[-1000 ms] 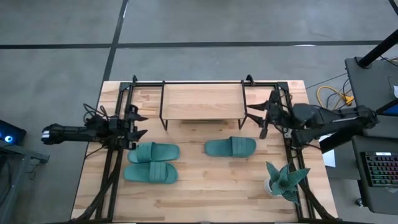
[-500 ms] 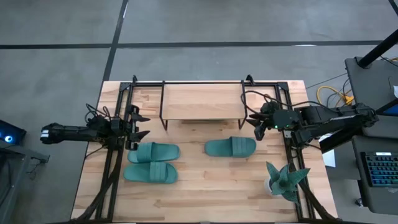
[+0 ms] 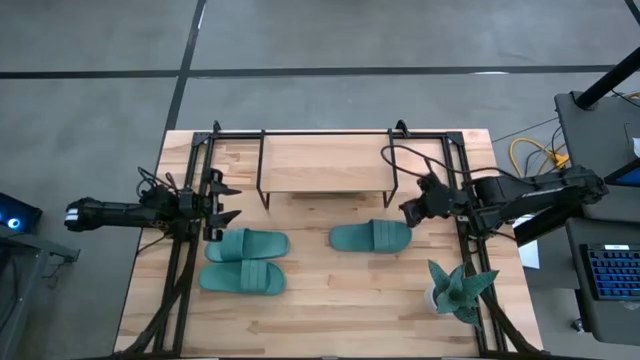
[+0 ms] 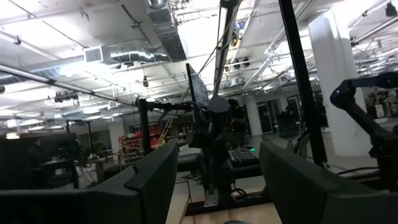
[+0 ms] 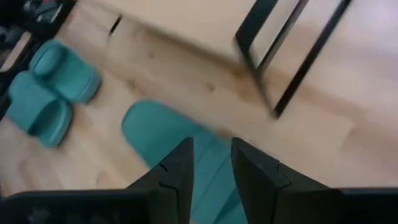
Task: Pick and place slides into the shelf
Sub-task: Put the green slides on the shelf
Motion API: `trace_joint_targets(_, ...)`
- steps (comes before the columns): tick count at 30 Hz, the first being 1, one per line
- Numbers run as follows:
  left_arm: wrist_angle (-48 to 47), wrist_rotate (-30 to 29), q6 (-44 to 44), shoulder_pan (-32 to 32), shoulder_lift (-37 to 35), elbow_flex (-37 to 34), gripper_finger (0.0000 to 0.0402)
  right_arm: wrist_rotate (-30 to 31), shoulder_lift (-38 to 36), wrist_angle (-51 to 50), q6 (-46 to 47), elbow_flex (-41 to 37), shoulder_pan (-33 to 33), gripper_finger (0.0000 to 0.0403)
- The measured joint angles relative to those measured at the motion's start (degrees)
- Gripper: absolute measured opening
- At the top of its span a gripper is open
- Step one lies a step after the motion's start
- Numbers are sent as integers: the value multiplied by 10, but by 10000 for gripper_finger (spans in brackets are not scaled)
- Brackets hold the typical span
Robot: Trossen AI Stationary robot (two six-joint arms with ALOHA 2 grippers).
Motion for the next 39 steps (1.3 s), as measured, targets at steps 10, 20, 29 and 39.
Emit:
trace_joint_targets(10, 0, 0, 2, 0, 0, 0, 213, -91, 20, 28, 101, -65, 0, 150)
trace_joint_targets(20, 0, 0, 1, 0, -1, 0, 213, -92, 30, 131, 143, -142, 0, 195)
trace_joint_targets(29, 0, 0, 1, 0, 0, 0, 212, -90, 30, 209, 158, -195, 0, 196)
trace_joint_targets(39, 0, 0, 0, 0, 0, 0, 212, -91, 31, 350, 181, -274, 0, 196)
